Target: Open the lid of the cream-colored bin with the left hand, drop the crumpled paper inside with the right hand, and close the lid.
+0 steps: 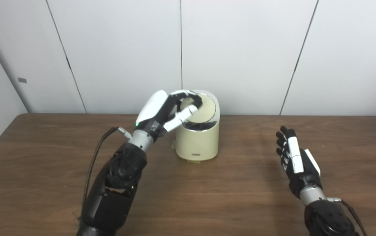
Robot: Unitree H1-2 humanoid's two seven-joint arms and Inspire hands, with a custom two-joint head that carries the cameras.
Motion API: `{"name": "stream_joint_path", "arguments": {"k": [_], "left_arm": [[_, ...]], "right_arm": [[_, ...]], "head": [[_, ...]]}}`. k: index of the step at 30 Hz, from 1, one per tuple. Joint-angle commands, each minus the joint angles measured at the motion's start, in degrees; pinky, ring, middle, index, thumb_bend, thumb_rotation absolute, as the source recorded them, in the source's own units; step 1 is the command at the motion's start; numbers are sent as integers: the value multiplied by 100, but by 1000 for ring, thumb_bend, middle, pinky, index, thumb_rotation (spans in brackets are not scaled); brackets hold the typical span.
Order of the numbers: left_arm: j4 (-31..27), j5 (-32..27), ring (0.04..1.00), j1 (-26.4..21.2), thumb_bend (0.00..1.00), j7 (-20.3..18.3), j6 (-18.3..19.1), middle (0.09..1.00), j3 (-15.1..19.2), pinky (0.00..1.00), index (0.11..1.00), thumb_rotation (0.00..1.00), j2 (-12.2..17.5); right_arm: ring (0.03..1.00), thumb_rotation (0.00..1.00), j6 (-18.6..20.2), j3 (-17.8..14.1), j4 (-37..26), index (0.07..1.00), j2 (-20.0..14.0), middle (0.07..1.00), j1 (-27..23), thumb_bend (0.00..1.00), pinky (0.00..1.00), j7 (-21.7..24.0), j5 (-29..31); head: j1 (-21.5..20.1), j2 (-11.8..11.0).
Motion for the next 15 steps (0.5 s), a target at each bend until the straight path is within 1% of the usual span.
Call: {"name": "stream_joint_path", "arguments": {"k": [1,4,5,7,10,12,15], "left_arm": [[-355,-217,875,-83,444,95,154,870,167,836,866,979,-17],[-656,-615,881,232,452,236,294,885,401,827,904,920,-178],[-720,-722,882,340,460,289,272,889,476,829,913,895,-222],[-800,-826,885,535,477,438,209,897,589,840,928,887,-279],[-961,-879,886,856,463,653,201,900,704,853,939,907,-339],[-1066,-917,895,1097,452,711,191,913,753,871,950,942,-332],[-1246,-1125,922,1454,470,759,247,931,869,922,960,957,-344]], "right_arm": [[1000,999,-286,-80,-206,1000,-73,985,-166,654,981,54,83],[1000,1000,-292,-95,-225,1000,-109,989,-180,648,980,96,102],[1000,1000,-299,-104,-219,1000,-116,990,-188,649,986,106,112],[1000,1000,-297,-136,-227,1000,-102,990,-205,652,997,113,163],[1000,988,-305,-162,-235,1000,-82,986,-220,647,1000,119,226],[999,993,-298,-142,-267,1000,-84,986,-217,639,1000,117,221],[998,992,-342,-94,-312,1000,-110,987,-200,631,1000,150,198]], "head": [[-4,9],[23,22],[41,18],[58,35],[62,45],[83,46],[102,76]]}}
